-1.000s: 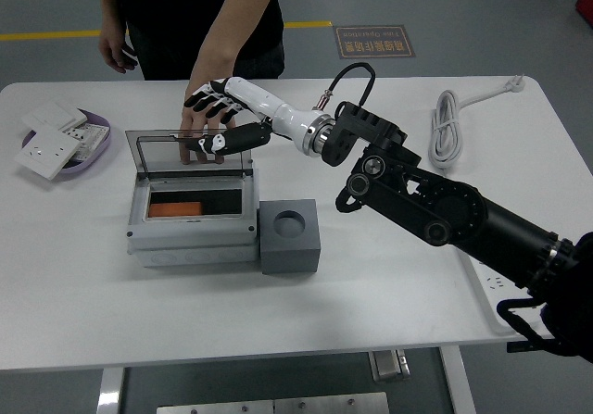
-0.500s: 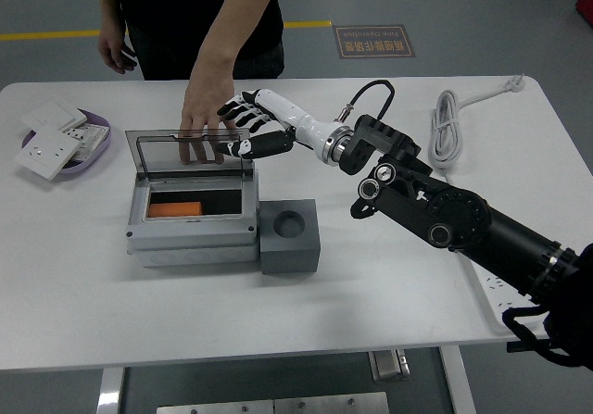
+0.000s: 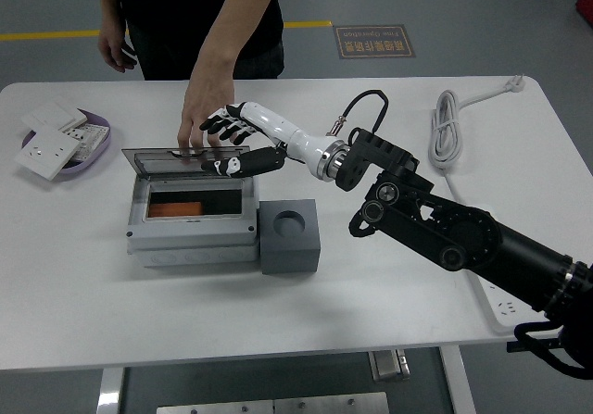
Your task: Pick up the cylinder from the cube,place it in the box,flap close box
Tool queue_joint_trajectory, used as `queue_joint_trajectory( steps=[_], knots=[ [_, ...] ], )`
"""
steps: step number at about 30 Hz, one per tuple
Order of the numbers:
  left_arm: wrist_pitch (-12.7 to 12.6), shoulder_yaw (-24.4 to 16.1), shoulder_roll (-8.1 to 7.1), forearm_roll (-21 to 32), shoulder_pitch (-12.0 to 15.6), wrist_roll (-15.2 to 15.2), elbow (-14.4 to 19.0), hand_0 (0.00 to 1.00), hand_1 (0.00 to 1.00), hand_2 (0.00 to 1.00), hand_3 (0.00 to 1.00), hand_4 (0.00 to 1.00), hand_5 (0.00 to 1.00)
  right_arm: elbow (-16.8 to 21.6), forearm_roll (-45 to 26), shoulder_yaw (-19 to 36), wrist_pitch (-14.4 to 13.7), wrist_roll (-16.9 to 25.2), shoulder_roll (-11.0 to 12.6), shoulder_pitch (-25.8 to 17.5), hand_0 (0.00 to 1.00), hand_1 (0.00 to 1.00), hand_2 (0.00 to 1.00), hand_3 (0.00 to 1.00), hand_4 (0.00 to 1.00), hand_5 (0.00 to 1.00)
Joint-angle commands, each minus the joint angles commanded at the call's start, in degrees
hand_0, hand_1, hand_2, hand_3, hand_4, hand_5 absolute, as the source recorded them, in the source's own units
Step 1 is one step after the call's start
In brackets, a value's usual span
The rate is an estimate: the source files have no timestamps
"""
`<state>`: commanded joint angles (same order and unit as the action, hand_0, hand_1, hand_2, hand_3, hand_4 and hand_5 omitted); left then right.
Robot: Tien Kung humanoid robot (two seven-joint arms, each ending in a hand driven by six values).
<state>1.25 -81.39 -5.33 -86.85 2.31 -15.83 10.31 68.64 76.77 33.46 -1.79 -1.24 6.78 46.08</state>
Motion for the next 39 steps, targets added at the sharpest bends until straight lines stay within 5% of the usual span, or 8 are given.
queue_joint_trajectory(
  steps=[39],
  knots=[
    [-0.1,-0.05,0.54,0.05,0.24,-0.01,0.0,0.6,0.572,0.579,0.568,0.593,0.17,8.31,-0.55,-3.98,-0.16,-0.71,2.97,-4.19,0.678,0.713,0.739,0.699,0.818,0.32]
  ],
)
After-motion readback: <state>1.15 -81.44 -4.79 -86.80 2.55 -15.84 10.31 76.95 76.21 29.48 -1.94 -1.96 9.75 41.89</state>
